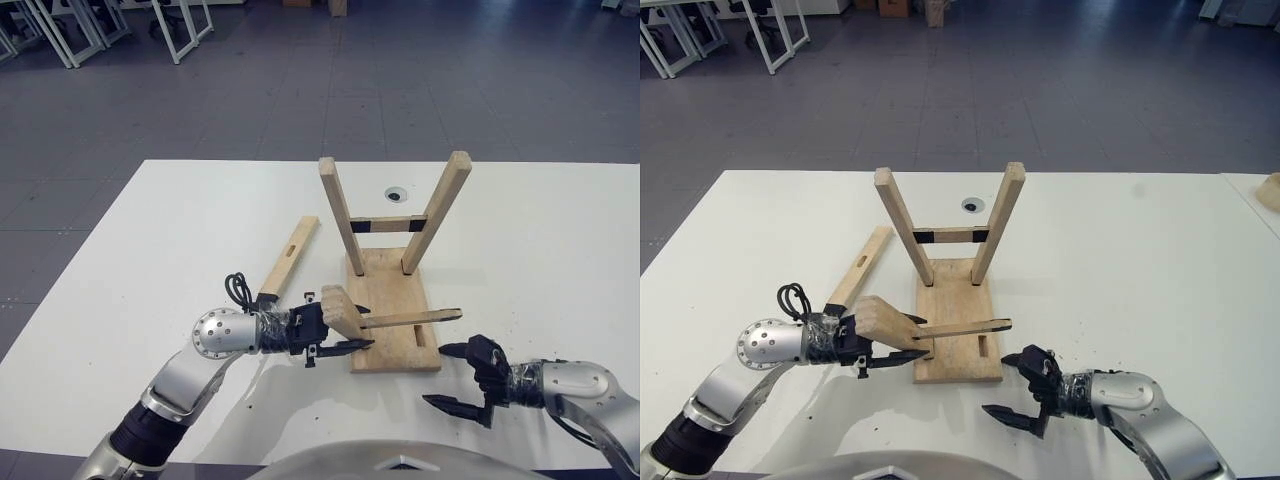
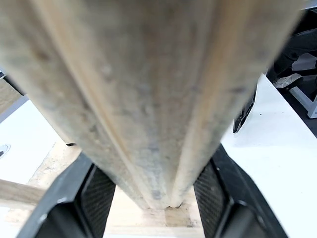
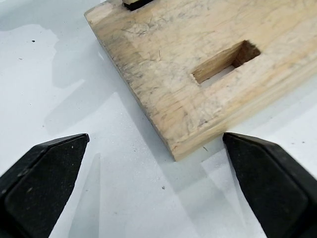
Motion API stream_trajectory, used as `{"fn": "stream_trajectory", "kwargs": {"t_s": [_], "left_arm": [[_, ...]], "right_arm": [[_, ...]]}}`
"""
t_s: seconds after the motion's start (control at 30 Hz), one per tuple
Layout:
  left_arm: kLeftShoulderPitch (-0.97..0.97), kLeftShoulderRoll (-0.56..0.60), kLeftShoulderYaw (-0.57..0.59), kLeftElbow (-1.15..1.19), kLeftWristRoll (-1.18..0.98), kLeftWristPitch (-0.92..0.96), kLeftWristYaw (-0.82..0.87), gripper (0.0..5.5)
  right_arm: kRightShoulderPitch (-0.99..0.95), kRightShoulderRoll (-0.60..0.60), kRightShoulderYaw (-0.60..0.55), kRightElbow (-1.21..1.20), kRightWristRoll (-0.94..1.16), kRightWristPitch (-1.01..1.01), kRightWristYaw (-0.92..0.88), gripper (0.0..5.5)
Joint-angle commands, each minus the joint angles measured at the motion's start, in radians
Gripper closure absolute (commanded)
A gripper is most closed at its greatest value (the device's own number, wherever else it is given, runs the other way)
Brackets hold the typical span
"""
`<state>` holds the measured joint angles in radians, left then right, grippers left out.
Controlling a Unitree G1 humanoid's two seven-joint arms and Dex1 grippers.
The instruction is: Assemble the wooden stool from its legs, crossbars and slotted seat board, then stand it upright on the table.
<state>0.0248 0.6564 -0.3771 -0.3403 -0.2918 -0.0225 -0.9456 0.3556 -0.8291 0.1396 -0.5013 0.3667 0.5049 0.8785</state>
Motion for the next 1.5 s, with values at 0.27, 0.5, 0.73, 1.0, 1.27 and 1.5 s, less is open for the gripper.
{"fn": "stream_trajectory", "kwargs": {"t_s": [0.27,0.5,0.73,1.0,1.27,1.5], "left_arm": [[-0.062,0.132,-0.102,0.359,0.282,0.042,-0.015,3.45],[-0.14,0.125,-0.104,0.419,0.283,0.035,0.029,3.45],[-0.192,0.118,-0.112,0.461,0.26,0.002,0.036,3.45],[-0.23,0.049,-0.042,0.459,0.117,-0.087,-0.034,2.61],[-0.204,0.051,0.022,0.425,0.108,-0.022,-0.094,1.43],[-0.141,-0.002,0.255,0.254,0.08,0.255,0.189,0.66]], "right_arm": [[-0.07,0.044,-0.026,0.029,-0.026,0.031,-0.094,0.49],[-0.106,0.093,-0.028,0.051,-0.056,0.025,-0.187,0.49],[-0.125,0.091,-0.038,0.074,-0.068,0.017,-0.206,0.49],[-0.122,0.102,-0.019,0.065,-0.08,0.019,-0.216,0.49],[-0.111,0.104,-0.025,0.058,-0.084,0.022,-0.214,0.49],[-0.094,0.138,-0.024,0.056,-0.097,0.025,-0.25,0.49]]}}
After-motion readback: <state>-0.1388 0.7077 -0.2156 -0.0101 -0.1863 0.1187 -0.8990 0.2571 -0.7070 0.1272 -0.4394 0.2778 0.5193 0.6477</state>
